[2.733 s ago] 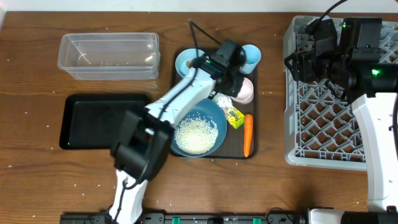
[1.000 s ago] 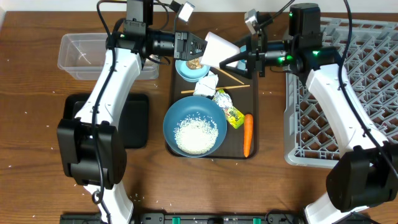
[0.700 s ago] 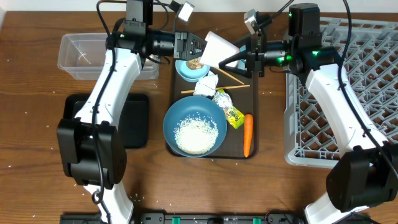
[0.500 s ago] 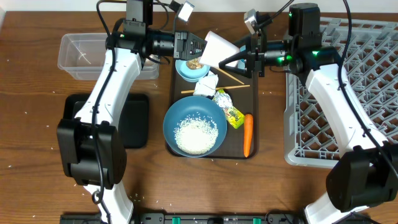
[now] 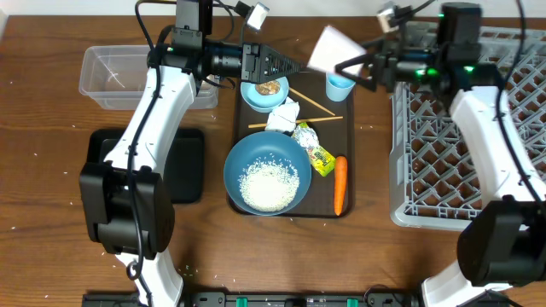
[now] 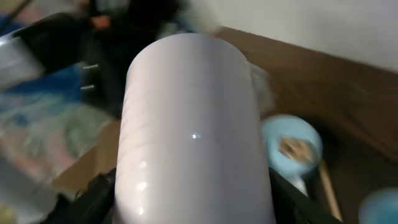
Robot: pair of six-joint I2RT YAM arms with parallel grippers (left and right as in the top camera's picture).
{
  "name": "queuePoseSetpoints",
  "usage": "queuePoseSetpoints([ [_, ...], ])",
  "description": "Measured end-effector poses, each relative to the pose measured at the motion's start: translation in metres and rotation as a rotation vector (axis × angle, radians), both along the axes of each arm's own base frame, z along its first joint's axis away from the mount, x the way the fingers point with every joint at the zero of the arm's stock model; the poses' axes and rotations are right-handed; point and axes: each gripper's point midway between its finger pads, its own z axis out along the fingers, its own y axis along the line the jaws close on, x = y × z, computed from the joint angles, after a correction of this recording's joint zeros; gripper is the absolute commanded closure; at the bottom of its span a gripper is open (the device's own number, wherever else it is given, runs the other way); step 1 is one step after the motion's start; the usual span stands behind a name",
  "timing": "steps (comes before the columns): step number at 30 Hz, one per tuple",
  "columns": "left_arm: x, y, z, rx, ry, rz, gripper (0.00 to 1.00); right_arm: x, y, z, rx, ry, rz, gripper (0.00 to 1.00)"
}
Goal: Sort waste into correct bins and load items into the dishwasher rack
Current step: 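Carry the pink cup with the right gripper and set it upside down in the rack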
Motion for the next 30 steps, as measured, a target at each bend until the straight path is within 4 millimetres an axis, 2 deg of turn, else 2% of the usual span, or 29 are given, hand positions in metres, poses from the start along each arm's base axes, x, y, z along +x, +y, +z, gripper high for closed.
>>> queuePoseSetpoints([
  [4,0.003,0.0,-0.003,0.017,0.0,0.017,0.44,0.016,-0.032,-0.022,-0.07,0.137,-0.178,0.7],
  [10,0.011,0.004,-0.022,0.108,0.047,0.094,0.44,0.021,-0.077,-0.056,-0.208,0.322,-0.422,0.7],
  [13,0.016,0.01,-0.038,0.186,0.087,0.154,0.43,0.012,-0.104,-0.065,-0.318,0.4,-0.556,0.7],
  [15,0.019,0.015,-0.049,0.246,0.113,0.198,0.43,0.005,-0.121,-0.061,-0.383,0.42,-0.633,0.69],
  [16,0.021,0.018,-0.056,0.281,0.125,0.223,0.43,0.001,-0.133,-0.054,-0.428,0.42,-0.69,0.69],
  [22,0.026,0.034,-0.081,0.423,0.165,0.316,0.43,-0.022,-0.179,-0.02,-0.579,0.41,-0.896,0.7],
  [25,0.027,0.039,-0.087,0.461,0.173,0.34,0.43,-0.04,-0.192,-0.027,-0.653,0.479,-0.939,0.7],
  [30,0.029,0.042,-0.091,0.486,0.174,0.357,0.43,-0.067,-0.197,-0.05,-0.747,0.62,-0.921,0.7],
])
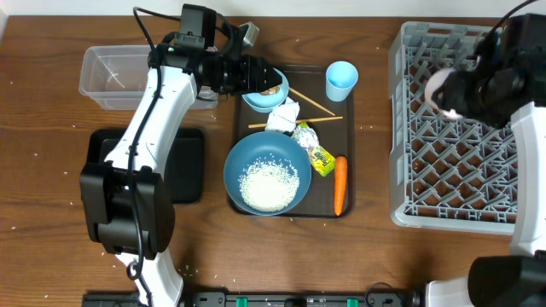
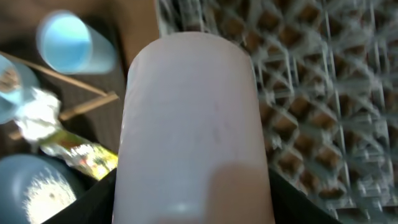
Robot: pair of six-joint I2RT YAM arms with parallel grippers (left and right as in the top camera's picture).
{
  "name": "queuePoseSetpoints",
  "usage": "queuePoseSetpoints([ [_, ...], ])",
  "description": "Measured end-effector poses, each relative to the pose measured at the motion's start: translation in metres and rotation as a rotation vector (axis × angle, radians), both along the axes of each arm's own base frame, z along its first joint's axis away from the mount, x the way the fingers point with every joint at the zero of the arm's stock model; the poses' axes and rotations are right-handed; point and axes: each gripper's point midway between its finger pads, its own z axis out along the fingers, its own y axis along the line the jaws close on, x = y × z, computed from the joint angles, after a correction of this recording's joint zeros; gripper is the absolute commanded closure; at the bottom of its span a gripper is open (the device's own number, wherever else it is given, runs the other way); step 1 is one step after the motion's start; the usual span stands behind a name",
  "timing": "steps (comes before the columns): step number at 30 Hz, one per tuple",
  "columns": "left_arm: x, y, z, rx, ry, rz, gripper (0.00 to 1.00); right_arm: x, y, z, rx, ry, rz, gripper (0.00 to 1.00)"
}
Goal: Sort waste into correct bins and load items into the dishwasher rack
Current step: 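Carry the pink cup with the right gripper and set it upside down in the rack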
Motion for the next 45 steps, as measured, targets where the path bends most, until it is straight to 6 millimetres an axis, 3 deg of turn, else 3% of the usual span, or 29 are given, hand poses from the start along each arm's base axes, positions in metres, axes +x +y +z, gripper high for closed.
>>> queuePoseSetpoints([
  [12,-0.003,0.002,-0.003,0.013,0.021,0.005,0.43,-0.046,-0.001,-0.047,-0.002,0.341,0.012,0.7],
  [29,-0.005,0.002,-0.005,0.015,0.035,0.005,0.43,-0.072,-0.009,-0.068,-0.052,0.503,0.023,0.68],
  [37,-0.005,0.007,-0.01,0.047,0.043,0.022,0.43,-0.083,-0.008,-0.1,-0.046,0.568,0.029,0.65],
  [39,-0.005,0.007,-0.01,0.053,0.043,0.025,0.43,-0.084,-0.008,-0.105,-0.045,0.575,0.03,0.58],
  [41,-0.004,0.008,-0.011,0.056,0.043,0.027,0.43,-0.082,-0.008,-0.107,-0.046,0.57,0.03,0.4],
  [43,-0.004,0.008,-0.011,0.057,0.043,0.028,0.43,-0.078,-0.009,-0.108,-0.048,0.554,0.027,0.15],
  [45,-0.004,0.008,-0.011,0.059,0.042,0.029,0.43,-0.075,-0.009,-0.108,-0.05,0.543,0.027,0.01],
])
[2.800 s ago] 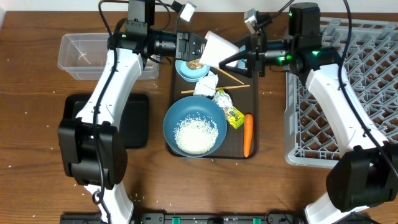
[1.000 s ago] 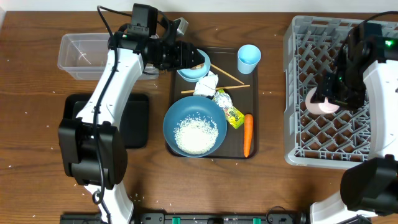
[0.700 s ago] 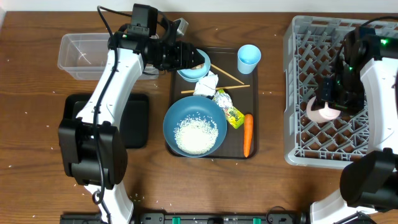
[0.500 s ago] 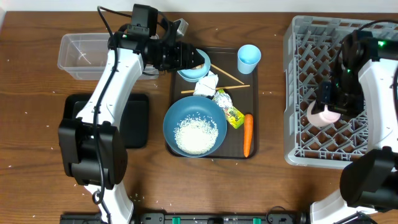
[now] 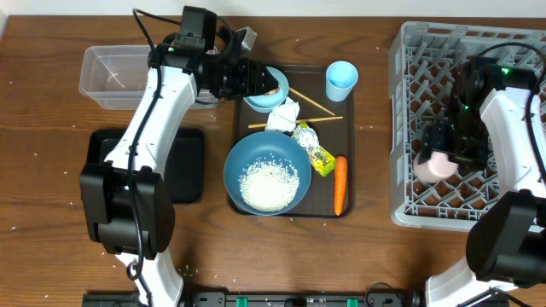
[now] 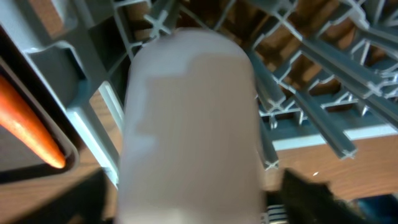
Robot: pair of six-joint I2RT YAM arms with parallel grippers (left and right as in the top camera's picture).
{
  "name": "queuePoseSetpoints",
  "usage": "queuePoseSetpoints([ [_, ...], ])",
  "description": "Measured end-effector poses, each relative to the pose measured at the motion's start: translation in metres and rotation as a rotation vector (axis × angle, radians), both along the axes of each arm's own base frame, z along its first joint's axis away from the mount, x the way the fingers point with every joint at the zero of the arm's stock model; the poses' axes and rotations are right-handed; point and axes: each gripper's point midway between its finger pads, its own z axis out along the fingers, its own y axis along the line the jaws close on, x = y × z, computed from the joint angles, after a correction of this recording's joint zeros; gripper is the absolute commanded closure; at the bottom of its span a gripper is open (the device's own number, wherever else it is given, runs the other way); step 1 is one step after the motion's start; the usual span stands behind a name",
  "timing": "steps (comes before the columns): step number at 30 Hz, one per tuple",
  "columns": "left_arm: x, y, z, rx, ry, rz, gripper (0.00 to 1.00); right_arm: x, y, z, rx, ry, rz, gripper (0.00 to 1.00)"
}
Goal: Sort waste into correct bins and load items into the dishwasher rack
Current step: 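Carry the pink cup with the right gripper and set it upside down in the rack, then grasp the light blue cup on the tray with the left gripper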
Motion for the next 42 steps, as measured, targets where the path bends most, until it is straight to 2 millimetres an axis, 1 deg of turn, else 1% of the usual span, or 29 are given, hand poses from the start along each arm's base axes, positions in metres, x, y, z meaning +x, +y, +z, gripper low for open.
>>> queuePoseSetpoints([
  [7,0.0,-0.001,-0.002,0.017,-0.005,0.002,0.43,0.01,0.001,0.002,0.01,-0.041,0.004,0.01],
  [9,0.001,-0.003,-0.004,0.039,-0.016,0.003,0.43,0.019,0.003,0.008,0.02,-0.08,0.003,0.01],
  [11,0.004,-0.009,-0.005,0.065,-0.047,-0.002,0.43,0.031,0.002,0.02,0.022,-0.131,0.003,0.01],
  [15,0.007,-0.034,-0.006,0.142,-0.132,-0.022,0.43,0.055,0.001,0.052,0.018,-0.245,0.007,0.01],
  [18,0.016,-0.061,0.004,0.215,-0.256,-0.026,0.43,0.064,0.001,0.072,0.015,-0.299,0.01,0.01],
  [20,0.022,-0.082,0.017,0.25,-0.365,-0.026,0.43,0.066,0.002,0.077,0.015,-0.312,0.014,0.01],
  [22,0.025,-0.1,0.03,0.262,-0.452,-0.035,0.43,0.065,0.003,0.079,0.018,-0.308,0.024,0.01],
  [24,0.026,-0.113,0.036,0.268,-0.504,-0.04,0.41,0.063,0.006,0.078,0.021,-0.301,0.033,0.01],
  [25,0.028,-0.119,0.036,0.271,-0.521,-0.04,0.39,0.063,0.007,0.078,0.022,-0.298,0.036,0.01],
  [27,0.034,-0.124,0.027,0.282,-0.533,-0.038,0.37,0.061,0.011,0.078,0.025,-0.29,0.049,0.01],
  [28,0.039,-0.125,0.018,0.292,-0.526,-0.034,0.37,0.06,0.013,0.078,0.028,-0.286,0.055,0.01],
  [30,0.047,-0.125,-0.007,0.319,-0.498,-0.03,0.34,0.059,0.016,0.078,0.03,-0.281,0.063,0.02],
  [31,0.052,-0.124,-0.025,0.335,-0.476,-0.026,0.33,0.059,0.018,0.078,0.031,-0.278,0.07,0.03],
  [32,0.055,-0.125,-0.039,0.343,-0.461,-0.024,0.32,0.058,0.02,0.078,0.032,-0.276,0.073,0.03],
  [34,0.06,-0.126,-0.059,0.353,-0.441,-0.017,0.31,0.058,0.022,0.078,0.032,-0.274,0.08,0.03],
  [35,0.063,-0.127,-0.065,0.353,-0.437,-0.012,0.3,0.058,0.024,0.078,0.034,-0.273,0.085,0.04],
  [37,0.068,-0.129,-0.072,0.345,-0.441,-0.001,0.3,0.058,0.028,0.078,0.035,-0.272,0.097,0.04],
  [42,0.077,-0.138,-0.066,0.293,-0.469,0.03,0.28,0.058,0.035,0.078,0.039,-0.27,0.116,0.05],
])
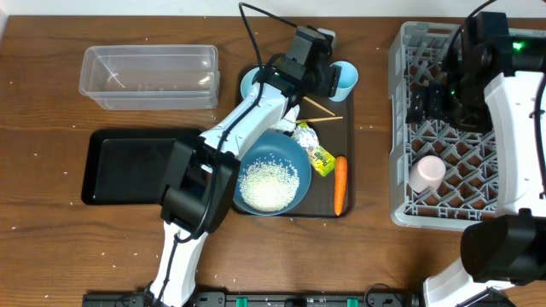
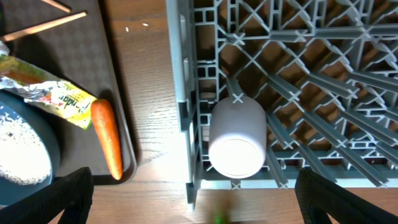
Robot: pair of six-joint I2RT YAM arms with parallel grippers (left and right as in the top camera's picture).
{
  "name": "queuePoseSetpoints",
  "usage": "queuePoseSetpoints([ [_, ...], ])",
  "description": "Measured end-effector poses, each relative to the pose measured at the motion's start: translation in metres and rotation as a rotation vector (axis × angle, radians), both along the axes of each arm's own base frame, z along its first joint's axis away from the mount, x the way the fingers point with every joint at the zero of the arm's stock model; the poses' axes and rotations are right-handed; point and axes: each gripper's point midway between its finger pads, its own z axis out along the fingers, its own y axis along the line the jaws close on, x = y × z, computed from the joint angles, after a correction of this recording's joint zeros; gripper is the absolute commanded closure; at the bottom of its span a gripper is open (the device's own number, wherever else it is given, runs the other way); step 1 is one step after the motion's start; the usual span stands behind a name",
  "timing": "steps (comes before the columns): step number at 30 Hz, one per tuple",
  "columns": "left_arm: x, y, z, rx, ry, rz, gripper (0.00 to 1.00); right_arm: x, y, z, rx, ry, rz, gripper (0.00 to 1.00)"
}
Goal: Sort waste into correct bins and load items into the dishwasher rack
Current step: 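Grasp the light blue cup on the tray with the left gripper, then lift the blue cup and hand it to the right gripper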
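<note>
A white cup [image 1: 426, 173] lies in the grey dishwasher rack [image 1: 512, 213], near its front left corner; the right wrist view shows the cup [image 2: 237, 137] inside the rack wall [image 2: 186, 93]. My right gripper [image 1: 431, 101] hangs above the rack, open and empty [image 2: 196, 199]. My left gripper [image 1: 322, 75] reaches over the back of the dark tray [image 1: 333, 128], right beside the light blue cup [image 1: 345, 77]; whether it is open or shut does not show. Next to it sits a small blue bowl [image 1: 254, 85].
On the tray are a big blue bowl of rice [image 1: 267, 175], a carrot [image 1: 339, 183], a yellow-green wrapper [image 1: 316, 153], crumpled paper [image 1: 281, 115] and chopsticks [image 1: 320, 107]. A clear bin [image 1: 149, 77] and a black bin [image 1: 128, 166] stand at the left.
My right gripper has let go of the white cup, which now lies in the rack, and stands higher and farther back. My left gripper went from the small bowl to the light blue cup.
My right gripper held the white cup above the tray's back, then over the rack's left side, then low at the rack's front left. Now the cup rests there, released. My left gripper stayed at the small bowl throughout, and is now at the blue cup.
</note>
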Motion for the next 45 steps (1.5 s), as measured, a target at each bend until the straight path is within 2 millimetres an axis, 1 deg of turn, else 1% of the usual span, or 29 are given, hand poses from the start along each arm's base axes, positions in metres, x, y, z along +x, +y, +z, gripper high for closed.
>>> queuePoseSetpoints([
  [2,0.002,-0.004,-0.003,-0.018,0.001,0.002,0.28,0.0,0.0,0.0,0.001,0.002,0.001,0.05],
  [4,0.001,-0.006,-0.014,-0.024,0.024,0.004,0.31,-0.001,0.0,0.0,0.001,0.004,0.003,0.06],
  [7,-0.003,-0.01,-0.037,-0.024,0.075,0.01,0.4,-0.002,0.0,0.0,0.001,0.007,0.005,0.07],
  [9,-0.006,-0.012,-0.051,-0.016,0.105,0.011,0.49,-0.002,0.0,0.0,0.001,0.008,0.008,0.07],
  [11,-0.01,-0.014,-0.06,-0.01,0.125,0.01,0.55,-0.002,0.0,0.0,0.001,0.007,0.008,0.08],
  [17,-0.012,-0.015,-0.062,-0.014,0.137,0.013,0.75,0.0,0.0,0.0,-0.002,0.001,0.012,0.08],
  [22,-0.018,-0.012,-0.068,0.0,0.175,0.013,0.93,0.004,0.0,0.0,-0.004,-0.016,0.012,0.08],
  [25,-0.026,-0.008,-0.072,0.02,0.211,0.014,0.94,0.008,0.0,0.001,-0.004,-0.032,0.012,0.08],
  [27,-0.031,-0.005,-0.067,0.03,0.229,0.013,0.94,0.011,-0.001,0.002,-0.005,-0.044,0.012,0.08],
  [28,-0.034,-0.003,-0.062,0.033,0.234,0.015,0.94,0.012,-0.001,0.002,-0.005,-0.048,0.012,0.08],
  [30,-0.039,0.002,-0.046,0.036,0.243,0.016,0.94,0.015,-0.001,0.002,-0.005,-0.061,0.012,0.04],
  [32,-0.047,0.01,-0.02,0.032,0.246,0.018,0.94,0.019,0.002,0.003,0.01,-0.079,0.03,0.03],
  [34,-0.053,0.016,0.009,0.005,0.24,0.011,0.94,0.026,0.01,0.005,0.051,-0.111,0.07,0.03],
  [36,-0.059,0.021,0.042,-0.051,0.229,-0.016,0.94,0.036,0.024,0.01,0.123,-0.164,0.133,0.03],
  [37,-0.062,0.023,0.063,-0.101,0.219,-0.049,0.94,0.041,0.034,0.013,0.172,-0.195,0.177,0.02],
  [40,-0.068,0.033,0.113,-0.243,0.195,-0.141,0.94,0.054,0.066,0.029,0.332,-0.307,0.32,0.02],
  [42,-0.071,0.042,0.137,-0.335,0.188,-0.207,0.94,0.059,0.084,0.042,0.432,-0.376,0.406,0.02],
  [43,-0.071,0.048,0.144,-0.377,0.194,-0.237,0.94,0.06,0.092,0.048,0.474,-0.404,0.441,0.02],
  [45,-0.072,0.059,0.151,-0.442,0.217,-0.281,0.94,0.06,0.107,0.06,0.561,-0.46,0.518,0.01],
])
